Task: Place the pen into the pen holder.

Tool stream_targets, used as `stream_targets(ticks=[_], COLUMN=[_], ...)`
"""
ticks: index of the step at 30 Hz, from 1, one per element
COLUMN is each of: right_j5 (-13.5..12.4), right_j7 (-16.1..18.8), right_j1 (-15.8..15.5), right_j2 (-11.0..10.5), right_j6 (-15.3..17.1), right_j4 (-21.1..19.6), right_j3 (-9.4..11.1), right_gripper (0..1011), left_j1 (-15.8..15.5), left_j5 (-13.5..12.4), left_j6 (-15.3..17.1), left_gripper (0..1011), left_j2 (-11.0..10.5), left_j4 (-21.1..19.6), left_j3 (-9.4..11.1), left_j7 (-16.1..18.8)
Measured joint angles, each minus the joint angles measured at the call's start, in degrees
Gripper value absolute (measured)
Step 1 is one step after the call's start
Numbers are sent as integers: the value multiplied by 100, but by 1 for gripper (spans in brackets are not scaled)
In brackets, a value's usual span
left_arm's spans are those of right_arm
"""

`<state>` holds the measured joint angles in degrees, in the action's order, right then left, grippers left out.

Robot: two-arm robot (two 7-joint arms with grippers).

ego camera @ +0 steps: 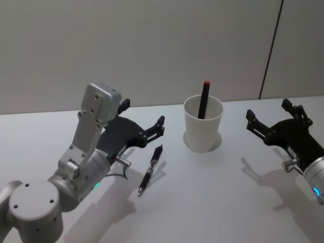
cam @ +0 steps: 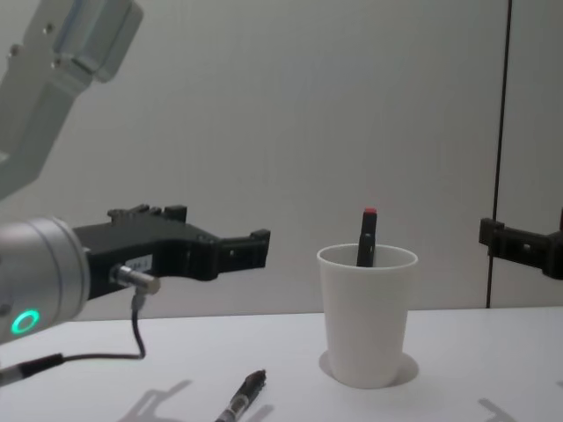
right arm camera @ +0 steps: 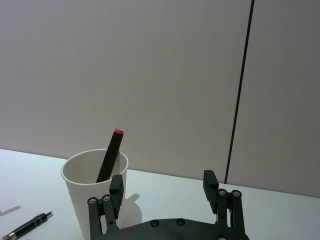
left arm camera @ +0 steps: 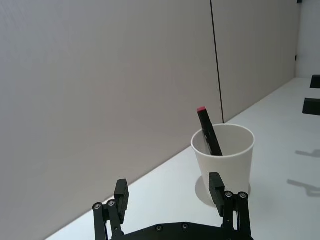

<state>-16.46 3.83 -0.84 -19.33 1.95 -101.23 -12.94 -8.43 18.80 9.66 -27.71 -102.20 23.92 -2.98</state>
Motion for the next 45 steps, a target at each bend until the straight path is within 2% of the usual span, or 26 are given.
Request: stream_targets(ticks=[10, 18, 31, 45], right_j5=[0, 0, 0, 0], right_j7=[0, 0, 0, 0], right_j1=[0, 0, 0, 0], right_j2=[0, 0, 0, 0], right_j6=[0, 0, 0, 0], right_j4=[0, 0, 0, 0], right_j3=[0, 1, 1, 1], right_gripper=[1001, 1001, 1001, 1001], left_j1=[333, 565, 814, 871], left_j5=[341, 581, 770, 738], left_j6=[572, 1028, 1408, 1627], left_gripper=[1001, 1001, 1001, 1001], left_j2=[-246, -306, -202, -21], left_j4=[-493, -738, -806, -647], left_j3=[-36, -12, 86, 154], left_j7=[142, 332, 719, 849])
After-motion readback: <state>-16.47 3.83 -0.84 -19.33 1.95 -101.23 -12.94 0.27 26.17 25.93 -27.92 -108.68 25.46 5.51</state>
